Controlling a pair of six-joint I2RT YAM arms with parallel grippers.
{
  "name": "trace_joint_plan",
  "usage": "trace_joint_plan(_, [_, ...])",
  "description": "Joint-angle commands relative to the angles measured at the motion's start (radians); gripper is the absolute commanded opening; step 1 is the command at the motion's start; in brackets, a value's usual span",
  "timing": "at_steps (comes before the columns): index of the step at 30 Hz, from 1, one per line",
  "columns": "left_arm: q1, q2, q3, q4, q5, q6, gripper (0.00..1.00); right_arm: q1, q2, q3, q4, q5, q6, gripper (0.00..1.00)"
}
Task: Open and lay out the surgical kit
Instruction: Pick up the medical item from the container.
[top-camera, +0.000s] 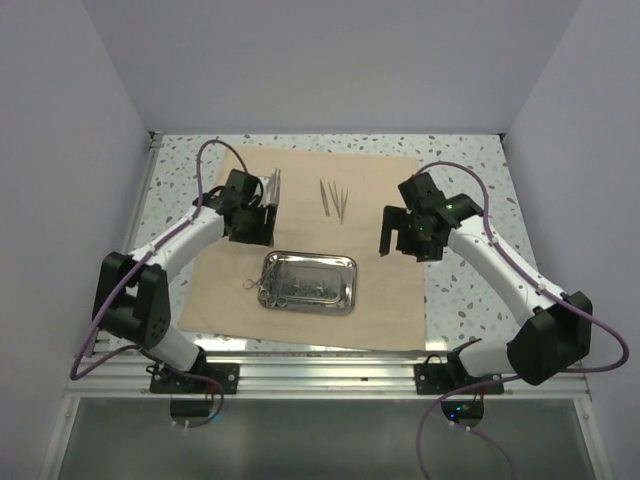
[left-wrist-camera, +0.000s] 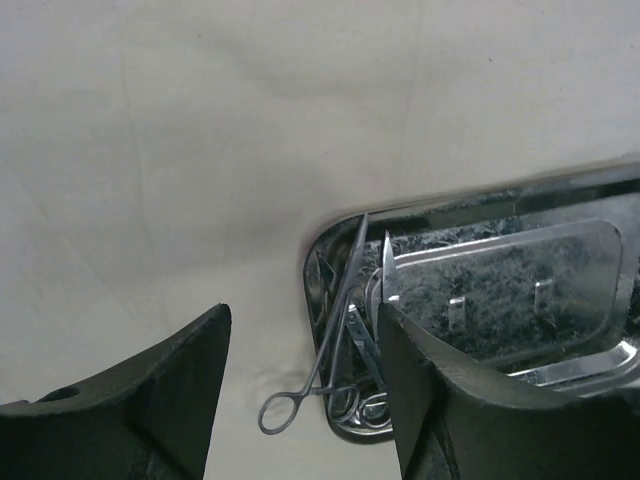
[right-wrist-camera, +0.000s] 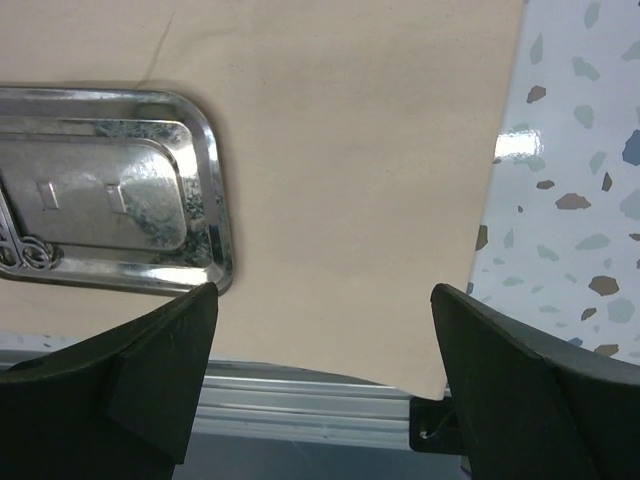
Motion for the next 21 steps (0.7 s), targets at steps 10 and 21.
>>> trace_joint_plan(10, [-0.037,-0.096,-0.215,0.111,0.077,-0.01,0.61,-0.002,-0.026,-0.003,0.016,-0.015,-0.031,0.91])
trace_joint_plan(21, [-0.04,-0.023,-0.264,0.124,0.014,-0.016,0.45,-0.002,-0.023,0.001,0.003,-0.01,-0.04,0.91])
